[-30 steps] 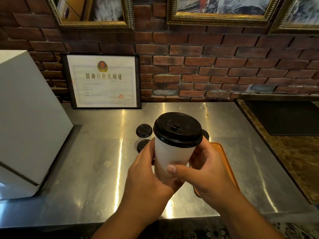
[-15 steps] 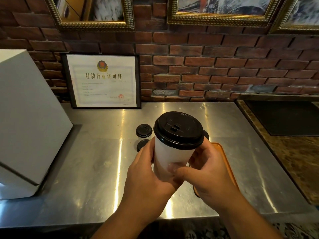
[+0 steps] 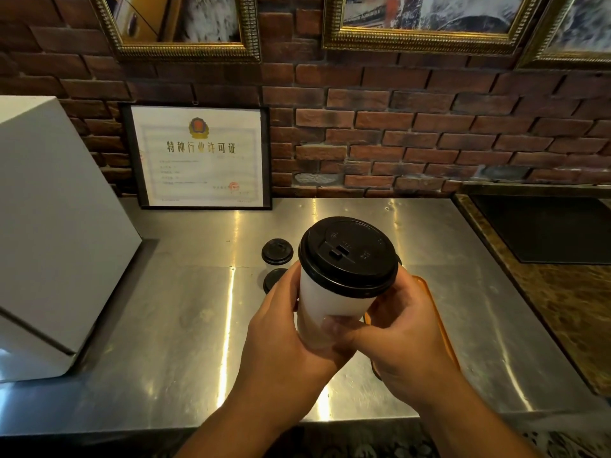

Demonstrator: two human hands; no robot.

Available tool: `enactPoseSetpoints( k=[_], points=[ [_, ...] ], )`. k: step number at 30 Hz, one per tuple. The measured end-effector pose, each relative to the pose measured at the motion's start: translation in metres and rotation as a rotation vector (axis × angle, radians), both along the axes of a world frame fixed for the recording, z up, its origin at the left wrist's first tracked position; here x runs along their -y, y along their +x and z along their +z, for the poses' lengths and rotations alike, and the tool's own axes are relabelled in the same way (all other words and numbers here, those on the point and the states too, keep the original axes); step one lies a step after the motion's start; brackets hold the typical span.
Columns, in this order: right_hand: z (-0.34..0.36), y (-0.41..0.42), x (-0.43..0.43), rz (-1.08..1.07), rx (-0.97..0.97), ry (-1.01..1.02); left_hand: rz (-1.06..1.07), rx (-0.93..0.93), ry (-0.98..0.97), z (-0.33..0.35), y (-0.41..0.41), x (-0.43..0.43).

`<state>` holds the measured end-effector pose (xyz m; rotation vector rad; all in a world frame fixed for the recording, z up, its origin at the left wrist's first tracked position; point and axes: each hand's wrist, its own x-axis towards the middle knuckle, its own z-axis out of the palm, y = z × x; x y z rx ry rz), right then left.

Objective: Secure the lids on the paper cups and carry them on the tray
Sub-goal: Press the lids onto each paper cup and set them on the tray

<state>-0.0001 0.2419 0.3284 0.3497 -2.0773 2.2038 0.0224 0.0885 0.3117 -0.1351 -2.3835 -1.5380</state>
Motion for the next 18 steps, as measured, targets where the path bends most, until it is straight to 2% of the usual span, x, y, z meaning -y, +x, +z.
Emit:
enactPoseSetpoints(
  k=[8, 18],
  points=[
    [-0.0001, 0.0004, 0.0015, 0.032, 0.009, 0.038, -0.017, 0.035, -0.040, -0.0037, 0.0007, 0.0035],
    [0.0072, 0.0023, 0.0013, 0.020, 0.034, -0.019, 0.029, 0.055, 0.041, -0.0017, 0.0020, -0.0053]
  ],
)
